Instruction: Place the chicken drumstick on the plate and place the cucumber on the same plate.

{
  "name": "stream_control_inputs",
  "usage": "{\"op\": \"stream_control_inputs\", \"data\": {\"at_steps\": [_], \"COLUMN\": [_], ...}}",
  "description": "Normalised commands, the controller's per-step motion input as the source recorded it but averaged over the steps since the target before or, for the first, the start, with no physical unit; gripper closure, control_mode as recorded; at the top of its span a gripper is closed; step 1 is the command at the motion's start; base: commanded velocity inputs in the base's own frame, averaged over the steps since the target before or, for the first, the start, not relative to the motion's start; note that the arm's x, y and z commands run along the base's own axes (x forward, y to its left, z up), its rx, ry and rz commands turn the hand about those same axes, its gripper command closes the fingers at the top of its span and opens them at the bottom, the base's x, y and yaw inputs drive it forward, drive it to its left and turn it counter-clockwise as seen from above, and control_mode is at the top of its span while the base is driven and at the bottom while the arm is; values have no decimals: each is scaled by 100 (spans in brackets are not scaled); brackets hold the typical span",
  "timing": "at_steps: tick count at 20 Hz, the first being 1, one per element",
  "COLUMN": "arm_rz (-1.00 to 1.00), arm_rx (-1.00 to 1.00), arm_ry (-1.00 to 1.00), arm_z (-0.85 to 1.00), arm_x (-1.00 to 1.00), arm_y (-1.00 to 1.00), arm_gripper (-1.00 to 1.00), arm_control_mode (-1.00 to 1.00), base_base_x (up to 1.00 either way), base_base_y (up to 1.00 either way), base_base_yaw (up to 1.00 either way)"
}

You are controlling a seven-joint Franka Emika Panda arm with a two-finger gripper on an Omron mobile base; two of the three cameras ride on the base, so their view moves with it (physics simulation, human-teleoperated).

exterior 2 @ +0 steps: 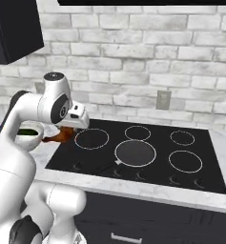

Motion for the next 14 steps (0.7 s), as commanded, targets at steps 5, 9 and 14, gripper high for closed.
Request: {"op": "stream_control_inputs", "data": {"at_steps": [5,9,14], "arm_rz": [0,0,0], "arm_rx": [0,0,0], "arm_ry": [0,0,0], "arm_z": [0,0,0], "arm_x": [0,0,0], "arm_y": [0,0,0], "arm_gripper": [100,100,100], "arm_control_mode": [100,100,100], "base_base_x": [-54,-22,15], "base_base_y": [99,100,93], "base_base_yaw": [-2,0,0]}}
